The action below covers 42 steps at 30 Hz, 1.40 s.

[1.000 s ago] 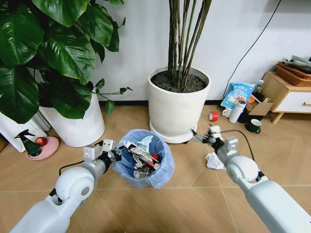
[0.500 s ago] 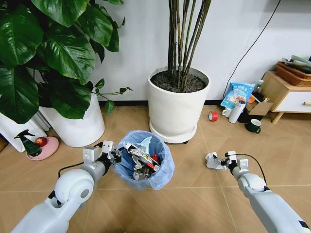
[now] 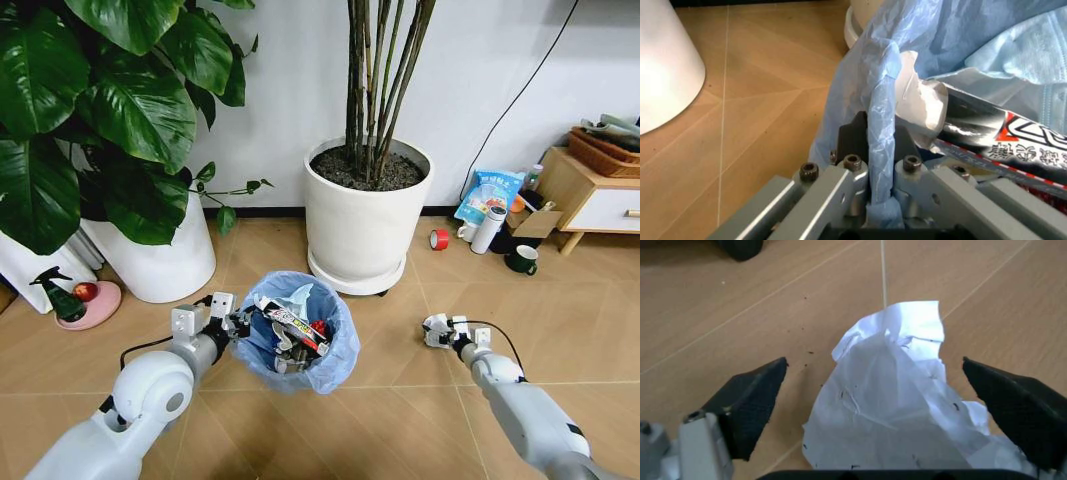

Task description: Pick up the trash bin and place the garbage on the floor into it.

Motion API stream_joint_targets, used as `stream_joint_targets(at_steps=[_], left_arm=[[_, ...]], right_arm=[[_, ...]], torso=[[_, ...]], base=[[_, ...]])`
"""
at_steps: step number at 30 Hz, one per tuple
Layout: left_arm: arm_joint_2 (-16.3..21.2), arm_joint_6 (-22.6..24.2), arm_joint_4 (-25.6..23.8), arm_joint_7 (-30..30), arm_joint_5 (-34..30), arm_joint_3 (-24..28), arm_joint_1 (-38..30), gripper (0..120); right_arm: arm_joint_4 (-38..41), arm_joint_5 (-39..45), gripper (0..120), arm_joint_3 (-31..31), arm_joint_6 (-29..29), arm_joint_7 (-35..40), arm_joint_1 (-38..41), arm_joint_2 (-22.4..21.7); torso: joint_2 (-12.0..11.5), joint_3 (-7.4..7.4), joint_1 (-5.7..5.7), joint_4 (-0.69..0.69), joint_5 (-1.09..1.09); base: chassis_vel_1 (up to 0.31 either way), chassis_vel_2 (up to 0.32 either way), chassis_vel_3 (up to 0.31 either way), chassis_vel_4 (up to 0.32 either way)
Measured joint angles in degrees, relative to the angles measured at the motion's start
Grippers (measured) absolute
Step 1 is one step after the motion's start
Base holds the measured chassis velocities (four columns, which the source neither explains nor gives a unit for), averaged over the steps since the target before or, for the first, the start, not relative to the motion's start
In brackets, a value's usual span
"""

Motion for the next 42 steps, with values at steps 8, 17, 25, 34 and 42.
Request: stream_joint_targets(at_steps=[8, 17, 25, 34, 42], left_arm=[[0.2, -0.1, 0.0, 0.0, -0.1, 0.2, -0.3, 0], [0.3, -0.1, -0.1, 0.1, -0.1, 0.2, -0.3, 0], [0.3, -0.1, -0.3, 0.0, -0.1, 0.1, -0.2, 0], [0.2, -0.1, -0.9, -0.6, -0.1, 0.0, 0.5, 0], [-0.1, 0.0, -1.0, -0.9, 0.2, -0.2, 1.4, 0]], right_arm=[[-3.8, -0.1, 66, 0.1, 0.6, 0.4, 1.8, 1.3], [-4.1, 0.0, 34, 0.3, 0.4, 2.0, 1.5, 1.9], [-3.1, 0.7, 6, 1.0, -0.4, 3.0, 0.4, 1.9], [18.8, 3.2, 0, 5.3, -3.3, 6.6, -9.5, -2.6], [47.0, 5.4, 0, 7.1, -7.8, 5.7, -17.2, -9.4]], torso=[[0.0, 0.00, 0.00, 0.01, 0.02], [0.0, -0.01, 0.00, 0.01, 0.02], [0.0, 0.00, 0.00, 0.01, 0.03], [0.0, -0.01, -0.01, -0.01, 0.05], [0.0, -0.01, -0.01, 0.01, 0.05]], base=[[0.000, 0.000, 0.000, 0.000], [0.000, 0.000, 0.000, 0.000], [0.000, 0.000, 0.000, 0.000], [0.000, 0.000, 0.000, 0.000], [0.000, 0.000, 0.000, 0.000]])
